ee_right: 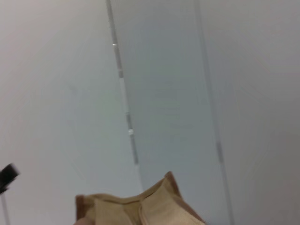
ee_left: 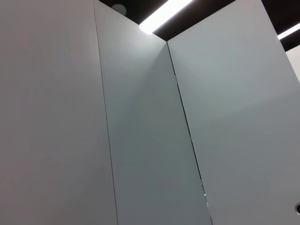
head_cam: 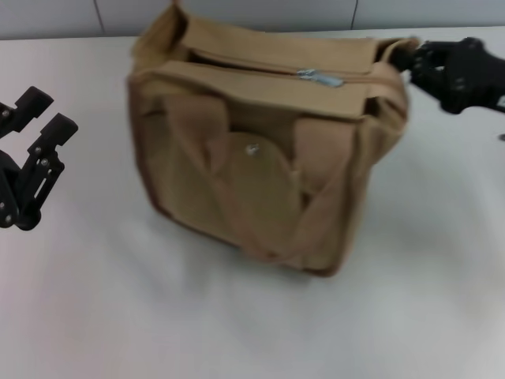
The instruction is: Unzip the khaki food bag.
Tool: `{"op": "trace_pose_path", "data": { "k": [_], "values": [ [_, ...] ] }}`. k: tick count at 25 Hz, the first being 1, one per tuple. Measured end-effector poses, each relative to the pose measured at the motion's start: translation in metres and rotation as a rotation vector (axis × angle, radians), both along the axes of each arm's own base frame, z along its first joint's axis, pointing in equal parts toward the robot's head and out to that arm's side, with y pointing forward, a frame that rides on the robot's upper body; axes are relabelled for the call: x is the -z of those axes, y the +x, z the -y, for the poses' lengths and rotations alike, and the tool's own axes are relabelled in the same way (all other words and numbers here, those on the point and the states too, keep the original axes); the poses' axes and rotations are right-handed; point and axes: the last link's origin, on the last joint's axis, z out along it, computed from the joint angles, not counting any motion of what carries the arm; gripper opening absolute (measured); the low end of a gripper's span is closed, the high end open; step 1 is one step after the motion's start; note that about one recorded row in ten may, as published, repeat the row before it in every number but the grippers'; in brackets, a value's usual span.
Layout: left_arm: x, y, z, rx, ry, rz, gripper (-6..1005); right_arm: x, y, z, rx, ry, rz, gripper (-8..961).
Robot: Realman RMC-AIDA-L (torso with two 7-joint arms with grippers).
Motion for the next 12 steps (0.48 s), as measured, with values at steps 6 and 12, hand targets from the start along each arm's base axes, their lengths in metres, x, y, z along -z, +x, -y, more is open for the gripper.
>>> {"op": "trace_pose_path", "data": {
  "k": [6,12],
  "values": [
    [-0.001,-0.002,0.004,-0.010,-0.012,0.012,315,-0.015,0.010,0.002,0.052,0.006,-0.010,74],
    [-0.007,-0.008,0.010,-0.026,-0.083,0.034,317,-0.032,0.023,0.018,0.095,0.057,-0.109,92]
  ]
}}
